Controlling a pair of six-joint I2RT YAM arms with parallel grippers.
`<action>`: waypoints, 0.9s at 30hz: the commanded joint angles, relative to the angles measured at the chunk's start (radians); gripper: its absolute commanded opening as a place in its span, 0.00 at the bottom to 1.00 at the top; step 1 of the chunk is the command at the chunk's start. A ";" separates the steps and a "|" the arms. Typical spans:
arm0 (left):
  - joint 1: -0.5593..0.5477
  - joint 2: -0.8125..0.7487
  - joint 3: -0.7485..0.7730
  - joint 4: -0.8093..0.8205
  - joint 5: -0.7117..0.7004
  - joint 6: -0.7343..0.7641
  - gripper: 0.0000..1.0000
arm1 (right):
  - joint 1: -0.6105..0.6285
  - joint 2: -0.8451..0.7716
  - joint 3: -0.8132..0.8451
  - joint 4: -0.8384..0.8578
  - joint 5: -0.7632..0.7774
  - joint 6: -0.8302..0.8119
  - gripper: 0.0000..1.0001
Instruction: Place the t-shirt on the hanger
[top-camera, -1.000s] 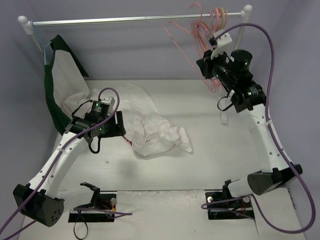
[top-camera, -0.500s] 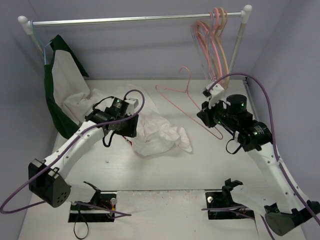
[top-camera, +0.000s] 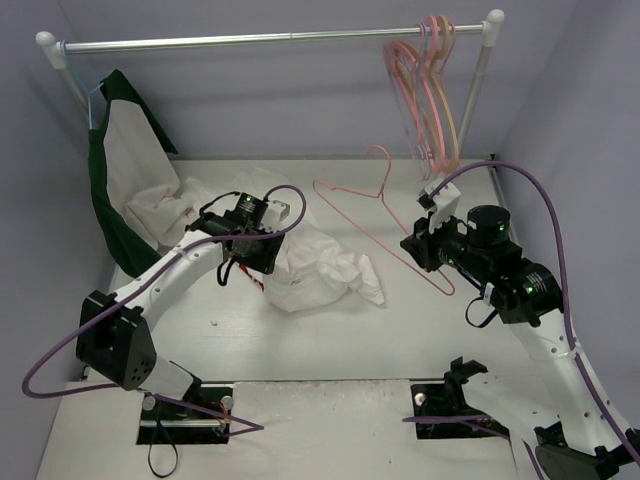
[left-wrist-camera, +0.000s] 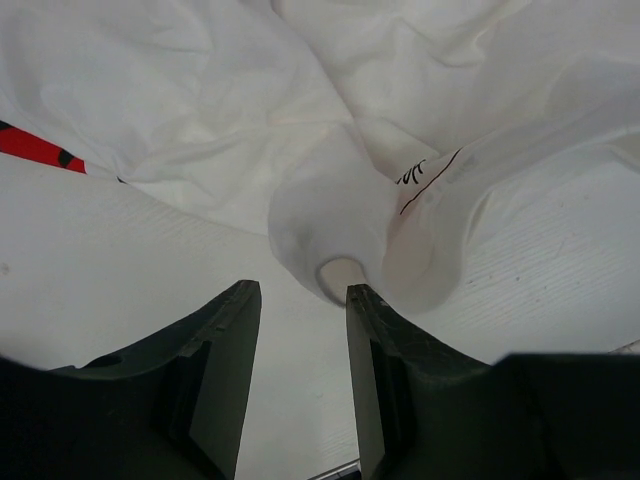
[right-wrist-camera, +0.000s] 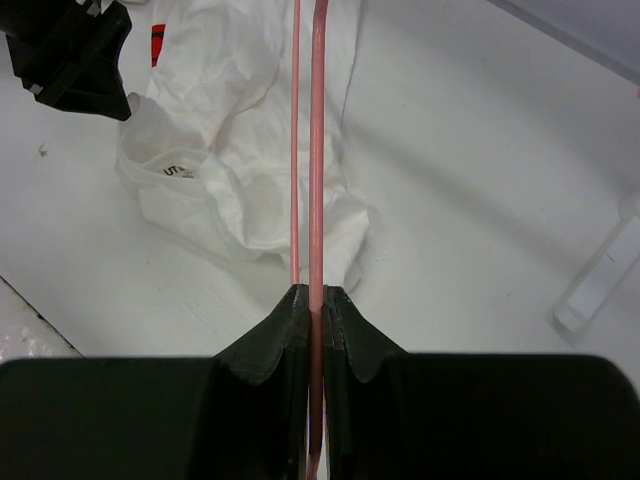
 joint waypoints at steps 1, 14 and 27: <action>0.011 -0.006 0.052 0.065 0.032 0.023 0.39 | 0.005 -0.002 0.004 0.029 -0.018 -0.004 0.00; 0.030 0.080 0.058 0.104 0.072 0.006 0.01 | 0.007 0.011 0.004 0.000 -0.048 -0.047 0.00; 0.119 0.144 0.397 -0.004 -0.278 -0.176 0.00 | 0.008 0.040 0.006 0.007 -0.236 -0.082 0.00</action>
